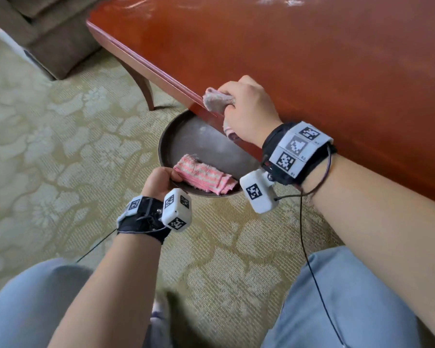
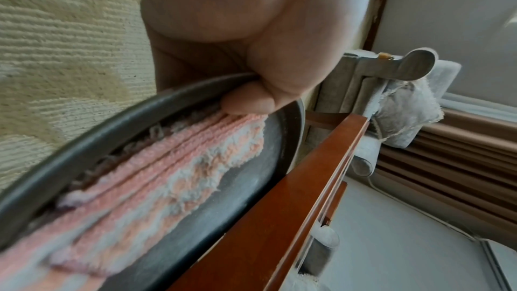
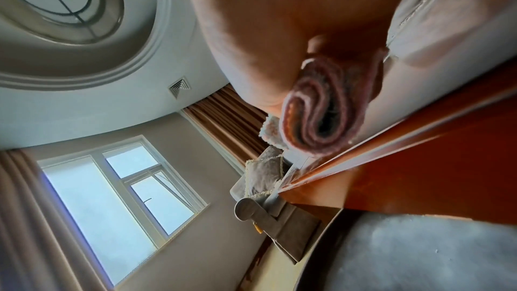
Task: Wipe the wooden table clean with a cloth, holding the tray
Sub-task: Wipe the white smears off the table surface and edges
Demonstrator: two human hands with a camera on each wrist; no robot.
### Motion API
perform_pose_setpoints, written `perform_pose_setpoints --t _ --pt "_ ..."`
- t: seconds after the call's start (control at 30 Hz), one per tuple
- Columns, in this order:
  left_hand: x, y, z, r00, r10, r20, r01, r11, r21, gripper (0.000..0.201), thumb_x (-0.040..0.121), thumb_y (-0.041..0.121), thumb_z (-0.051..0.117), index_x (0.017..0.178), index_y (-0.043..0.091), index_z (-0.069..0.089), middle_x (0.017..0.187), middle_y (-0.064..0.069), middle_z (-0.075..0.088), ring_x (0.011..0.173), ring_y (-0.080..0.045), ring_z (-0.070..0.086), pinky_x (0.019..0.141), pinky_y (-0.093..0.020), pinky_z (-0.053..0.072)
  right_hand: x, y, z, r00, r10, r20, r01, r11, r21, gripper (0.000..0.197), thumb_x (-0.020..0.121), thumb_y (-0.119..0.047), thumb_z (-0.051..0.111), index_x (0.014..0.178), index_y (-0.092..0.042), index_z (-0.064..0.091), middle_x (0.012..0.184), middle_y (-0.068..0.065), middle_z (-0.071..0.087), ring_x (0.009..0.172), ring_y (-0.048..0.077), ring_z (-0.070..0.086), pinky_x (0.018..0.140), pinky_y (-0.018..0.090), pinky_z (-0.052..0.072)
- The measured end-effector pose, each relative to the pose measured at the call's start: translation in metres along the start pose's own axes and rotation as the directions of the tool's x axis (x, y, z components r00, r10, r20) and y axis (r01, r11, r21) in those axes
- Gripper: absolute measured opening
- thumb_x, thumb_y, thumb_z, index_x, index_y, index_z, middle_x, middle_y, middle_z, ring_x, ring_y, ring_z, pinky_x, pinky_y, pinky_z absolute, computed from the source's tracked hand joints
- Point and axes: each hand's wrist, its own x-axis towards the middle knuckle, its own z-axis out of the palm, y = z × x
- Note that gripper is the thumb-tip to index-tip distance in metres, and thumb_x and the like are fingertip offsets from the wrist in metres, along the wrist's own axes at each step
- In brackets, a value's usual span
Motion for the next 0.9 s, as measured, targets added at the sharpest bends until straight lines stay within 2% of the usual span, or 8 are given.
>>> perform_pose_setpoints --t 0.07,0.2,0.3,0.4,0.5,0.6,0.73,0.9 --pt "-0.002 0.002 0.001 1.000 -0.003 0.014 0.003 1.000 -0.016 0.024 0.058 -0.003 0.028 0.072 0.007 0.043 0.059 -0.009 0.059 0.048 -0.027 0.063 0.052 -0.033 0.057 0.001 0.006 -0.003 0.999 0.029 -0.020 -0.028 1.000 0.009 0.040 0.084 -0.004 0.046 0.114 -0.018 0.068 0.109 0.013 0.053 0.095 0.034 0.057 0.085 0.034 0.047" --pt "0.008 0.003 -0.006 0.997 -0.010 0.073 0.010 1.000 0.001 0.023 0.058 -0.003 0.025 0.070 0.005 0.042 0.060 -0.013 0.059 0.047 -0.029 0.063 0.059 -0.038 0.058 0.004 0.012 0.000 0.996 0.056 -0.073 -0.057 0.998 -0.015 0.041 0.084 -0.005 0.047 0.116 -0.020 0.068 0.112 0.012 0.054 0.100 0.031 0.056 0.087 0.028 0.042" --pt "0.028 0.008 -0.016 0.997 -0.009 0.080 0.006 0.999 0.034 0.024 0.056 -0.003 0.027 0.073 0.008 0.041 0.058 -0.010 0.057 0.055 -0.030 0.062 0.083 -0.045 0.054 0.005 0.015 -0.001 0.983 0.118 -0.139 -0.126 0.991 -0.053 0.040 0.084 -0.007 0.049 0.115 -0.022 0.068 0.115 0.010 0.056 0.104 0.029 0.056 0.090 0.035 0.048" --pt "0.052 0.012 -0.025 0.995 -0.025 0.092 0.020 0.998 0.053 0.032 0.054 -0.003 0.031 0.080 0.013 0.038 0.075 -0.008 0.049 0.077 -0.030 0.051 0.106 -0.043 0.046 -0.004 0.018 0.002 0.957 0.186 -0.222 -0.213 0.971 -0.105 0.039 0.084 -0.010 0.049 0.116 -0.024 0.066 0.115 0.008 0.057 0.103 0.029 0.057 0.089 0.039 0.049" --pt "0.065 0.015 -0.025 0.983 -0.060 0.171 0.053 0.998 0.046 0.034 0.054 -0.004 0.029 0.082 0.012 0.040 0.083 -0.010 0.049 0.091 -0.030 0.049 0.104 -0.045 0.047 -0.015 0.021 0.008 0.929 0.234 -0.287 -0.293 0.939 -0.182 0.036 0.087 -0.011 0.047 0.118 -0.025 0.061 0.116 0.009 0.054 0.100 0.032 0.057 0.085 0.042 0.050" --pt "0.072 0.020 -0.023 0.970 -0.086 0.228 0.064 0.993 0.100 0.043 0.056 -0.004 0.030 0.095 0.005 0.047 0.099 -0.015 0.056 0.100 -0.034 0.055 0.089 -0.048 0.054 -0.024 0.021 0.009 0.901 0.258 -0.349 -0.348 0.910 -0.226 0.033 0.088 -0.010 0.045 0.113 -0.024 0.062 0.112 0.011 0.049 0.090 0.036 0.056 0.076 0.039 0.048" --pt "0.082 0.021 -0.024 0.960 -0.111 0.257 0.086 0.990 0.109 0.045 0.055 -0.004 0.031 0.097 0.006 0.046 0.104 -0.015 0.055 0.103 -0.035 0.056 0.081 -0.047 0.057 -0.033 0.013 0.016 0.911 0.256 -0.322 -0.366 0.864 -0.347 0.028 0.092 -0.012 0.045 0.110 -0.014 0.065 0.112 0.014 0.047 0.084 0.037 0.056 0.074 0.040 0.048" --pt "0.096 0.028 -0.033 0.959 -0.131 0.253 0.093 0.983 0.156 0.062 0.047 -0.004 0.039 0.108 0.009 0.043 0.116 -0.015 0.051 0.109 -0.033 0.054 0.100 -0.050 0.049 -0.033 -0.006 0.024 0.935 0.311 -0.169 -0.354 0.838 -0.416 0.022 0.088 -0.021 0.047 0.098 -0.004 0.057 0.111 0.013 0.039 0.076 0.032 0.051 0.069 0.037 0.042"
